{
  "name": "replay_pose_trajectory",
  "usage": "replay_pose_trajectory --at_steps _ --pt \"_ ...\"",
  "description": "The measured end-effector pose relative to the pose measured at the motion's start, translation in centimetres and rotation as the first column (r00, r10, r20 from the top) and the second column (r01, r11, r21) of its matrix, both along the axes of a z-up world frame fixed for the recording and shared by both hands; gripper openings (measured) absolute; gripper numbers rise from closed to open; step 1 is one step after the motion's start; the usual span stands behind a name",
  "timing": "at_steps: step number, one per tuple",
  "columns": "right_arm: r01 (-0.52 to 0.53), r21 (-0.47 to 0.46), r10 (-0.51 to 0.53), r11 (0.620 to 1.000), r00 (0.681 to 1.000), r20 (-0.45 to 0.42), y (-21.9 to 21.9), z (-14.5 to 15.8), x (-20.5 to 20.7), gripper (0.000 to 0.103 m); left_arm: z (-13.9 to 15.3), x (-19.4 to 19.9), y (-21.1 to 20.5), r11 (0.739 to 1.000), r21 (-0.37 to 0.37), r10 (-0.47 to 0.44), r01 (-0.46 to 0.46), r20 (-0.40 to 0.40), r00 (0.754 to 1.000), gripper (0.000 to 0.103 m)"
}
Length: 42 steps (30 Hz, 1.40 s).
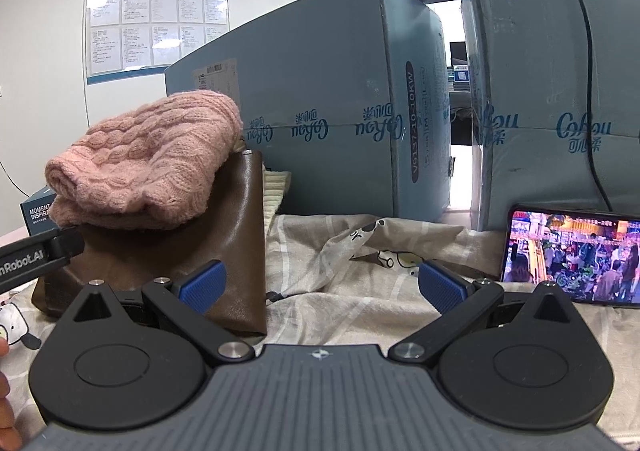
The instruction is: Fold clothes
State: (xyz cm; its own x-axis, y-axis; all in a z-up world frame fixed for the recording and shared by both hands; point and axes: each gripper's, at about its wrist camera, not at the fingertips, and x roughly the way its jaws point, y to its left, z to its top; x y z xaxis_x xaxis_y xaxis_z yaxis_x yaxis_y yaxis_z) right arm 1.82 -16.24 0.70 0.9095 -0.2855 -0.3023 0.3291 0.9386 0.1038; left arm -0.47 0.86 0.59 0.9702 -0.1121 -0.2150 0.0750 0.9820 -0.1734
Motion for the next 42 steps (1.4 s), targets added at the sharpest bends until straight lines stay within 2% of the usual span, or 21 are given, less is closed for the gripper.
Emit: replay_pose_trajectory --at_steps 7,12,16,19,22,25,27,30,34,36,38,41,42 --pt "0.015 -0.009 -0.015 1.0 1.0 0.013 1.2 0.8 -1.9 0.103 0.4 -0.8 0.4 0.997 -0.041 -0.06 0.06 0.002 0.998 0.103" --pt "0.047 -0.014 -0.047 0.999 0.998 0.049 1.9 1.5 -4.6 0.103 0.6 -2.0 0.4 0.988 -0.06 -0.143 0.144 0.013 0.99 0.103" --pt "0.08 -0.015 -0.079 0.997 0.995 0.059 2.3 2.1 -6.9 0.103 0.5 -3.5 0.1 0.97 -0.058 -0.238 0.238 0.009 0.971 0.103" --pt "0.097 -0.017 -0.096 0.995 0.993 0.07 2.7 2.4 -8.5 0.103 0.6 -4.6 0.1 0.96 -0.056 -0.274 0.274 0.015 0.962 0.103" --pt "0.111 -0.009 -0.11 0.994 0.991 0.08 2.9 2.8 -9.9 0.103 0.5 -5.1 0.3 0.949 -0.067 -0.31 0.308 -0.025 0.95 0.103" --pt "0.121 -0.008 -0.12 0.993 0.989 0.084 3.0 3.1 -11.3 0.103 0.5 -4.7 0.1 0.918 -0.103 -0.392 0.383 -0.076 0.917 0.103" --pt "0.127 -0.01 -0.125 0.992 0.989 0.084 3.1 3.3 -12.2 0.103 0.6 -4.7 -0.1 0.901 -0.109 -0.429 0.42 -0.079 0.9 0.103" --pt "0.147 -0.009 -0.145 0.989 0.985 0.091 2.8 3.5 -14.1 0.103 0.7 -5.4 -0.6 0.847 -0.126 -0.526 0.516 -0.064 0.848 0.103" --pt "0.179 -0.016 -0.176 0.984 0.979 0.106 2.3 3.7 -16.9 0.103 0.6 -7.1 -1.9 0.734 -0.098 -0.678 0.672 -0.036 0.734 0.103" --pt "0.2 -0.009 -0.198 0.98 0.973 0.119 1.8 3.7 -18.7 0.103 0.6 -7.7 -2.7 0.677 -0.09 -0.735 0.731 -0.036 0.677 0.103" --pt "0.236 -0.003 -0.234 0.972 0.963 0.132 1.1 3.7 -20.4 0.103 0.8 -8.3 -3.7 0.63 -0.084 -0.776 0.772 -0.047 0.629 0.103" --pt "0.306 0.007 -0.303 0.952 0.941 0.152 -0.3 3.6 -23.2 0.103 1.0 -9.1 -5.4 0.585 -0.069 -0.811 0.808 -0.067 0.581 0.103" --pt "0.33 0.015 -0.328 0.944 0.931 0.157 -0.9 3.5 -24.1 0.103 1.1 -9.4 -6.1 0.56 -0.067 -0.828 0.826 -0.076 0.555 0.103"
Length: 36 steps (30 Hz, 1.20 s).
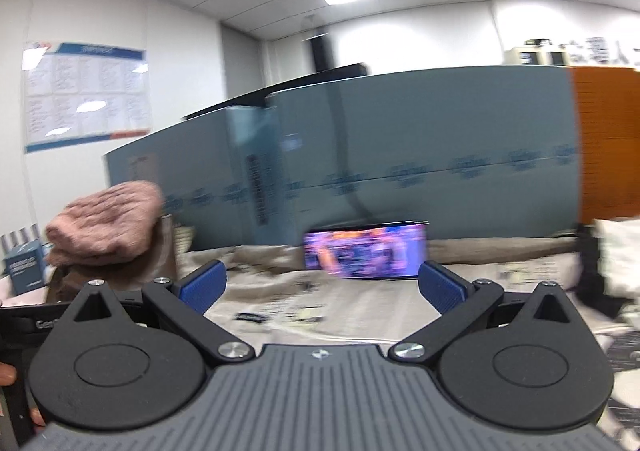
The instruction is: Fold clothes
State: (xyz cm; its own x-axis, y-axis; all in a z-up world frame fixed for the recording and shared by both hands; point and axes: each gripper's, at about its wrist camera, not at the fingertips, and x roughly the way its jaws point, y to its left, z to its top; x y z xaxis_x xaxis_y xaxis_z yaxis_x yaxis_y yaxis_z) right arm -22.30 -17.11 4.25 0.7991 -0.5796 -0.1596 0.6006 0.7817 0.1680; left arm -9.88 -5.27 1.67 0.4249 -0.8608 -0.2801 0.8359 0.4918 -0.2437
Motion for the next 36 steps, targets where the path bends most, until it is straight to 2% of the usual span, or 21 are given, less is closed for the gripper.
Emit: replay_pose_trajectory --at_steps 4,8,12,15,19,21,24,27,29,32,34,36 --pt "0.111 0.033 -0.111 0.993 0.994 0.015 -2.7 -0.2 -4.0 0.103 0.3 -1.2 -3.0 0.984 -0.006 -0.176 0.176 -0.03 0.984 0.103" --pt "0.244 0.058 -0.245 0.968 0.969 0.016 -6.3 -0.5 -8.8 0.103 0.4 -2.3 -6.9 0.942 -0.035 -0.336 0.334 -0.118 0.934 0.103" --pt "0.397 0.086 -0.399 0.914 0.917 0.014 -9.9 -0.8 -14.3 0.103 -0.1 -3.8 -11.5 0.896 -0.053 -0.441 0.441 -0.218 0.871 0.101" --pt "0.493 0.127 -0.497 0.861 0.868 0.004 -12.7 -1.1 -19.0 0.103 -0.5 -5.3 -15.1 0.863 -0.032 -0.497 0.505 -0.239 0.834 0.101" --pt "0.579 0.21 -0.583 0.788 0.811 -0.047 -16.2 -1.6 -23.1 0.103 -1.0 -6.8 -20.3 0.814 -0.048 -0.556 0.579 -0.356 0.751 0.101" --pt "0.601 0.264 -0.612 0.755 0.79 -0.048 -17.5 -2.0 -24.9 0.103 -1.6 -7.1 -22.8 0.786 -0.079 -0.579 0.613 -0.44 0.686 0.101" --pt "0.598 0.365 -0.627 0.714 0.778 -0.049 -19.8 -2.8 -26.8 0.103 -2.2 -8.2 -26.1 0.76 -0.089 -0.582 0.644 -0.535 0.613 0.101" --pt "0.59 0.435 -0.62 0.68 0.779 -0.088 -22.0 -3.6 -27.0 0.103 -2.6 -9.0 -28.6 0.792 -0.041 -0.525 0.609 -0.555 0.645 0.101" --pt "0.574 0.487 -0.613 0.658 0.784 -0.096 -23.3 -4.1 -27.0 0.103 -2.9 -9.1 -30.1 0.802 -0.033 -0.503 0.596 -0.574 0.646 0.101" --pt "0.539 0.547 -0.593 0.641 0.8 -0.093 -25.2 -4.7 -26.9 0.103 -3.5 -9.3 -32.1 0.809 -0.041 -0.488 0.586 -0.603 0.631 0.1" --pt "0.535 0.564 -0.591 0.629 0.8 -0.1 -26.3 -5.1 -26.6 0.103 -3.5 -9.6 -33.2 0.814 -0.04 -0.485 0.579 -0.594 0.642 0.1" --pt "0.542 0.548 -0.593 0.637 0.799 -0.1 -27.0 -5.3 -26.1 0.103 -3.5 -10.2 -33.9 0.82 -0.037 -0.485 0.572 -0.577 0.657 0.1"
